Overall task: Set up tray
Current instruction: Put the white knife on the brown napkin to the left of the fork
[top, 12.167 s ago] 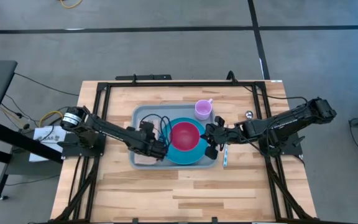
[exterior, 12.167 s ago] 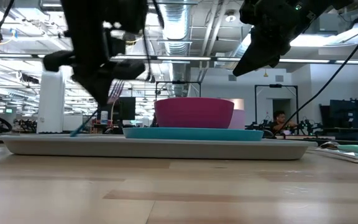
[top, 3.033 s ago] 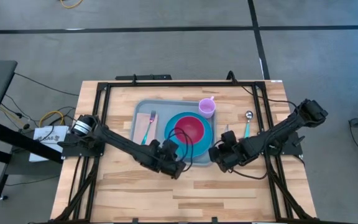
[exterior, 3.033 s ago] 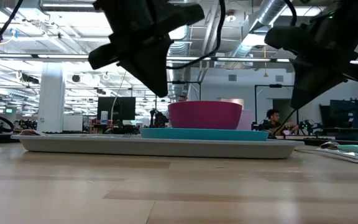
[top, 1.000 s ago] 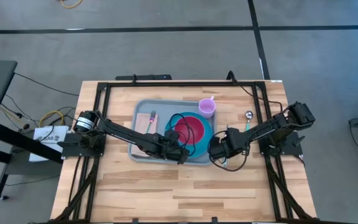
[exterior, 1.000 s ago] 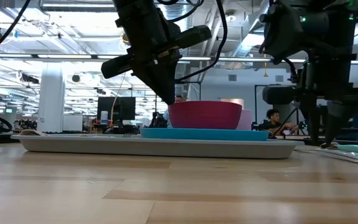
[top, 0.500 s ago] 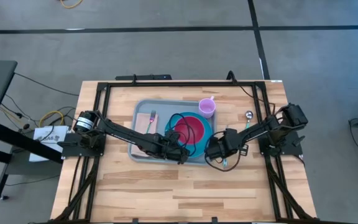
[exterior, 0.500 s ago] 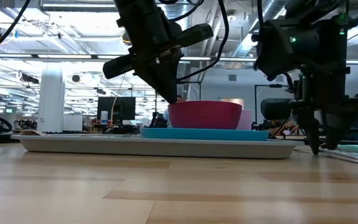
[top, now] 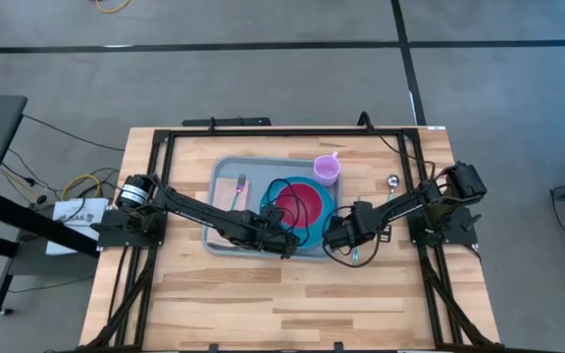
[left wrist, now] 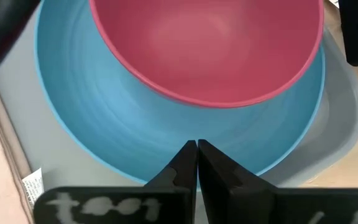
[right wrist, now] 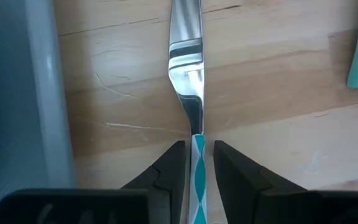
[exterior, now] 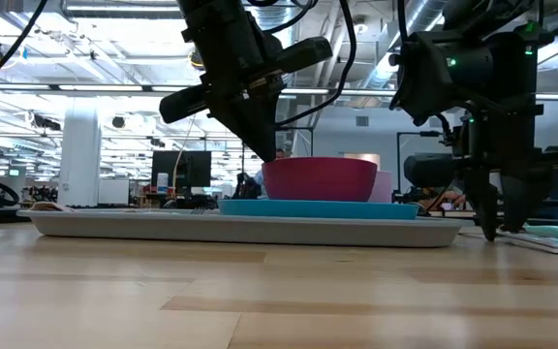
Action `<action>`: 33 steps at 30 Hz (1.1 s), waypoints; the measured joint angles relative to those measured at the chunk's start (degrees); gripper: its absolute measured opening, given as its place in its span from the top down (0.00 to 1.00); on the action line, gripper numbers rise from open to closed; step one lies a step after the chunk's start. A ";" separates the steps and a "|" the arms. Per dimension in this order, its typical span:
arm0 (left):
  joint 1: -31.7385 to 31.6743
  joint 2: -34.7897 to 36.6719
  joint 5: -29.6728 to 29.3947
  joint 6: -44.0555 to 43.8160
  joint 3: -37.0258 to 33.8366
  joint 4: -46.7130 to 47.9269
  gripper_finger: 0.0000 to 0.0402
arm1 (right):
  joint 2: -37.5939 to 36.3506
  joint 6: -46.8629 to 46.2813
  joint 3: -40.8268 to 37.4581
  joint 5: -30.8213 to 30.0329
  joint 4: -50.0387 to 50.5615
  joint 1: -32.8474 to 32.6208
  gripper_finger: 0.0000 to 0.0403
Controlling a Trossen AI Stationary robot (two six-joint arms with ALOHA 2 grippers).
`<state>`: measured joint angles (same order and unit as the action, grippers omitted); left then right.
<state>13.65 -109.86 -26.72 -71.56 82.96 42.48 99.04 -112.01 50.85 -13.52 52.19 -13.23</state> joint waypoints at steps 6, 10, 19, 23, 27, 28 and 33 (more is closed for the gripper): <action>0.00 0.00 0.00 0.44 0.00 0.02 1.00 | 0.00 -0.57 -0.07 -0.28 -0.86 0.06 0.80; 0.00 0.00 0.01 -0.05 0.00 0.02 1.00 | 0.00 -0.52 -0.07 -0.25 -1.06 0.25 0.80; 0.00 0.00 0.00 0.49 0.00 0.02 1.00 | 0.11 -1.98 -0.13 -3.59 -2.70 -0.08 0.80; 0.00 0.00 0.00 0.10 0.00 0.02 1.00 | 0.15 -2.01 -0.11 -4.13 -2.81 0.38 0.80; 0.00 0.00 0.01 -0.10 0.00 0.04 1.00 | 0.15 -2.22 -0.07 -3.69 -2.53 0.71 0.80; 0.00 0.00 0.01 -0.12 0.00 0.04 1.00 | 0.18 -2.61 -0.04 -3.63 -2.36 0.78 0.80; 0.01 0.00 0.00 -0.14 0.00 0.04 1.00 | 1.27 -1.63 0.17 -2.61 -1.89 0.98 0.80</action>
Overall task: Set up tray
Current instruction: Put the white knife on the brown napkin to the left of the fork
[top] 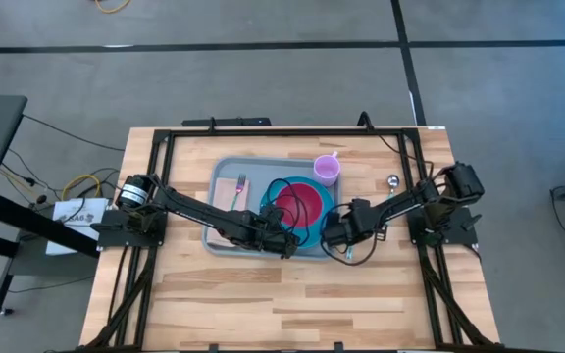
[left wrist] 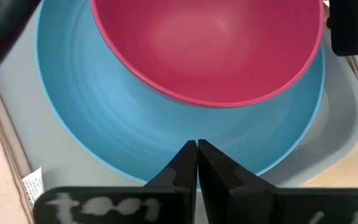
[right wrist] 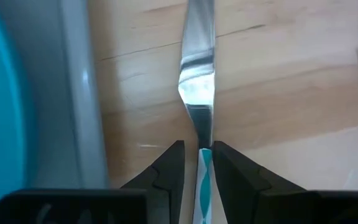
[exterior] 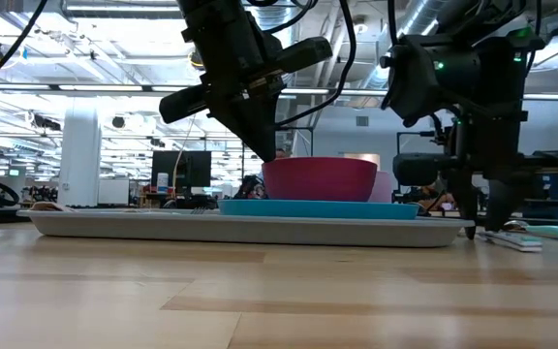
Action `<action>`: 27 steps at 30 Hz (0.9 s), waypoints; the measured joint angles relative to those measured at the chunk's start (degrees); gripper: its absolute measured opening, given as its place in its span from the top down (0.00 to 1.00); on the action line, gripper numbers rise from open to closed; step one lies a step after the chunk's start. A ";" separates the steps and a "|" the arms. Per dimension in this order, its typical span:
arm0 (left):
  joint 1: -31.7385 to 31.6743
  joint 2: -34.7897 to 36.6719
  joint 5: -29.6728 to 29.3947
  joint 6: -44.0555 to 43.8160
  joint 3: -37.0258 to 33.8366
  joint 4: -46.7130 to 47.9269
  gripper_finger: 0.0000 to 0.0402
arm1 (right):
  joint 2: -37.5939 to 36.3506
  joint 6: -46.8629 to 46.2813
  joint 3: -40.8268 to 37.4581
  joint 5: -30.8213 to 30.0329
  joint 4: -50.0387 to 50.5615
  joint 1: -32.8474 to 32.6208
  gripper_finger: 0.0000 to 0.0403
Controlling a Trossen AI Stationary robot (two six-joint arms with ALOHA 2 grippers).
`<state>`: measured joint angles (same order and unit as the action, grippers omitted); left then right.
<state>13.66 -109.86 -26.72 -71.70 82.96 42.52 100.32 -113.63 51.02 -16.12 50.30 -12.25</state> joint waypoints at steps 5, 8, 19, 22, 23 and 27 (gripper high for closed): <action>0.01 0.00 0.02 -0.02 0.00 0.00 1.00 | 0.23 3.19 0.00 -0.03 0.37 0.00 0.80; 0.01 0.00 0.01 -0.04 0.00 0.02 1.00 | 0.26 1.57 0.02 -0.16 0.74 0.15 0.80; 0.01 0.00 0.00 -0.07 0.00 0.00 1.00 | 0.37 2.68 -0.09 -0.11 1.99 0.39 0.80; 0.01 0.00 0.00 -0.07 0.00 0.00 1.00 | 0.39 2.68 -0.15 -0.50 2.02 0.44 0.80; 0.01 0.00 0.00 -0.07 0.00 0.00 1.00 | 0.39 2.68 -0.15 -0.49 2.03 0.42 0.80; 0.01 0.00 0.00 -0.07 0.02 0.00 1.00 | 0.39 1.60 -0.24 -1.29 1.94 0.33 0.80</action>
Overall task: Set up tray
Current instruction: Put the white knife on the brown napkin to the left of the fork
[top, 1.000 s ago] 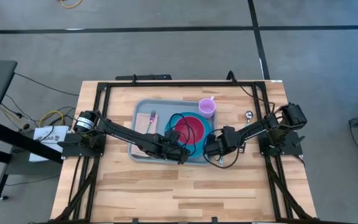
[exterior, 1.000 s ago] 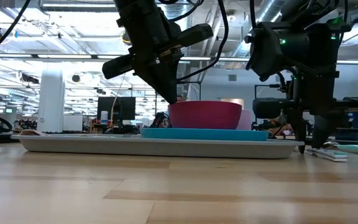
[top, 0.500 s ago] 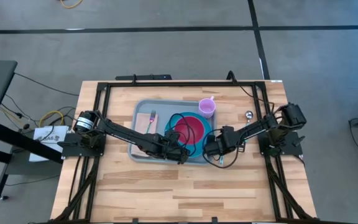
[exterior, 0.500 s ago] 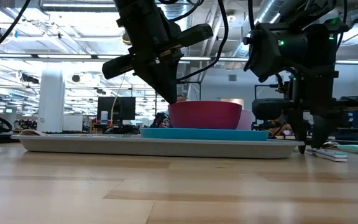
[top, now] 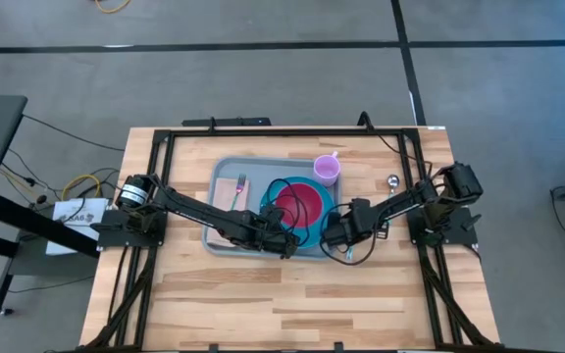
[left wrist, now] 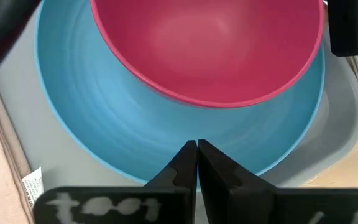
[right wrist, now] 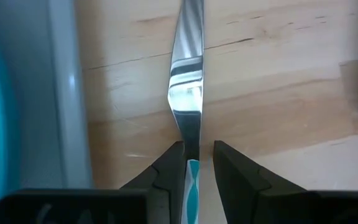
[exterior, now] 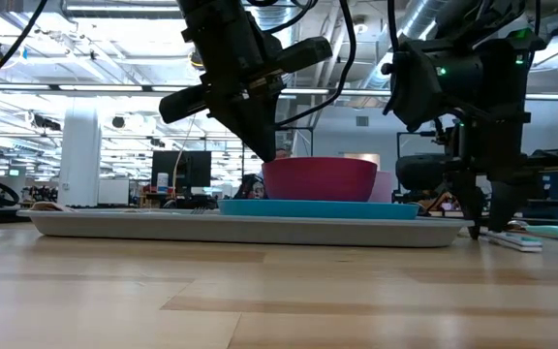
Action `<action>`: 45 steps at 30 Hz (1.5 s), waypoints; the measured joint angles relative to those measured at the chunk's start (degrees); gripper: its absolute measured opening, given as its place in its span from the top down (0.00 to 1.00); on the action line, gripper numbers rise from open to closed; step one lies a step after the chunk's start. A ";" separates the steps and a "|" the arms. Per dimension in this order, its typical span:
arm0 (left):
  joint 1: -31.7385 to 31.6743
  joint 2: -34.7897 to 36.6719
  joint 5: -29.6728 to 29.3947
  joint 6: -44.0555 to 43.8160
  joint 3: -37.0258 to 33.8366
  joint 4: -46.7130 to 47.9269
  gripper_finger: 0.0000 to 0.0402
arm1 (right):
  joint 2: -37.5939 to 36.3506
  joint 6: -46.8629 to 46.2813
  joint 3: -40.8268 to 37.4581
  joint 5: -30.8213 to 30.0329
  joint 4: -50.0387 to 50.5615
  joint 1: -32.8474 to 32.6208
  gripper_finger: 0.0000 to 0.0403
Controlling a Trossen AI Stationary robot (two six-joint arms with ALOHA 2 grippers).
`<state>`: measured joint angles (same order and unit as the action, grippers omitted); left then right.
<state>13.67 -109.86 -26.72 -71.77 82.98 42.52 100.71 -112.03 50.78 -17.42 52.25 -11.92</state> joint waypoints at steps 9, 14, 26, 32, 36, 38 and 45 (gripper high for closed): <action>0.00 0.00 0.01 -0.02 -0.01 0.00 1.00 | 1.43 -0.13 0.00 -3.34 0.44 -0.64 0.83; 0.00 0.00 0.02 -0.02 0.00 0.00 1.00 | 1.77 -2.40 -0.74 -5.82 -0.53 -2.89 0.91; -0.19 0.00 -0.06 -0.63 0.04 -7.13 1.00 | 1.94 -7.92 -1.68 -9.93 -1.14 -9.23 0.95; -0.20 0.00 1.01 -2.41 0.04 -14.92 1.00 | 1.99 -9.60 -0.15 -10.00 -0.46 -13.19 0.98; -0.24 0.00 1.88 -0.10 0.04 -18.60 1.00 | 1.99 -11.71 2.33 -10.14 4.08 -15.90 0.97; -0.63 0.04 5.22 6.70 0.04 -18.14 1.00 | 1.99 -13.37 3.60 -10.32 6.86 -17.05 0.97; -3.09 4.66 3.54 10.10 0.02 -6.00 1.00 | 1.97 -15.82 5.45 -10.59 8.35 -22.12 0.98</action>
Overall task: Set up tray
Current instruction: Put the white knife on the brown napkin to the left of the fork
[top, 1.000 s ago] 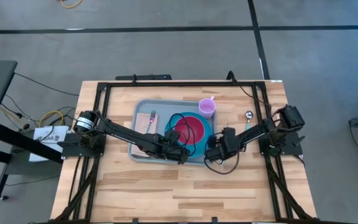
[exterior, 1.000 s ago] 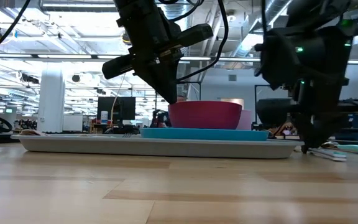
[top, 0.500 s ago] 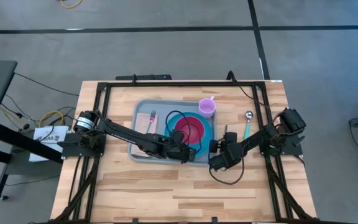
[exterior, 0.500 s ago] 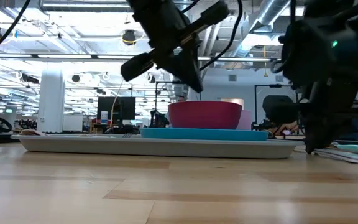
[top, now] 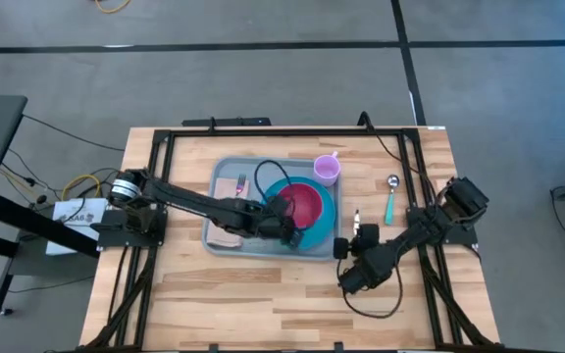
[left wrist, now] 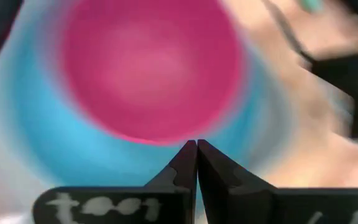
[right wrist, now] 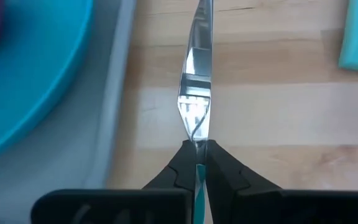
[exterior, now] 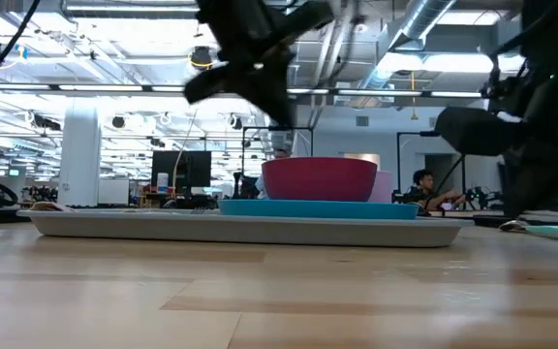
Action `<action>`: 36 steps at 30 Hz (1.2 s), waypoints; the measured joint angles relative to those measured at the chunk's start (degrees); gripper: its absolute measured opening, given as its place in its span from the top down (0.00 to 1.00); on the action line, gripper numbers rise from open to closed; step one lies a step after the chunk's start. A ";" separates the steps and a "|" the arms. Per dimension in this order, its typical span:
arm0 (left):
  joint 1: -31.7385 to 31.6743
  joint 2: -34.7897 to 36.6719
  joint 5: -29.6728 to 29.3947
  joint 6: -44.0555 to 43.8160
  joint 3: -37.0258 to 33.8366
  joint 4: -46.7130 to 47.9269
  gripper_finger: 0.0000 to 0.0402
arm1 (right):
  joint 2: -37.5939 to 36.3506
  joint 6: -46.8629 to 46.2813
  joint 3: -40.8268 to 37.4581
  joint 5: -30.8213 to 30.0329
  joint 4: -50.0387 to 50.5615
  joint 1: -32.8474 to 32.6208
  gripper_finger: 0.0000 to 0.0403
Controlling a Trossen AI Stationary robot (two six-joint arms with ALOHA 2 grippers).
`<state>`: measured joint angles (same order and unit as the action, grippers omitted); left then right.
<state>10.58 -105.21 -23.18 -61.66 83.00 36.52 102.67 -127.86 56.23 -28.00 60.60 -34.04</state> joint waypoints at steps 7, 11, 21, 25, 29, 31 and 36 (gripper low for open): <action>-1.73 10.48 -14.61 -7.33 -0.01 23.29 1.00 | -0.04 -0.96 2.01 -4.30 -1.16 -3.66 0.98; -1.74 18.18 -19.82 -12.54 -0.02 33.65 1.00 | -0.07 4.01 5.96 -7.87 -3.48 -4.55 0.97; -1.59 33.35 -23.50 -15.63 -0.02 43.34 1.00 | -0.15 27.65 18.62 -23.21 -7.51 -1.82 0.97; -1.61 37.22 -25.39 -15.57 -0.02 45.98 1.00 | -0.15 42.43 20.66 -27.43 -17.01 3.02 0.98; -1.74 40.42 -29.36 -15.66 -0.02 49.02 1.00 | -0.15 60.34 20.69 -25.27 -34.79 10.56 0.96; -1.74 41.65 -30.45 -15.70 -0.02 50.23 1.00 | -0.04 68.96 20.74 -20.71 -42.70 14.73 0.96; -1.74 43.19 -30.25 -16.09 -0.02 51.20 1.00 | 2.03 75.19 20.87 -8.19 -52.78 23.93 0.98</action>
<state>8.84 -62.02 -53.43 -77.76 82.98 87.72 104.70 -52.67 77.10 -36.19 7.82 -10.12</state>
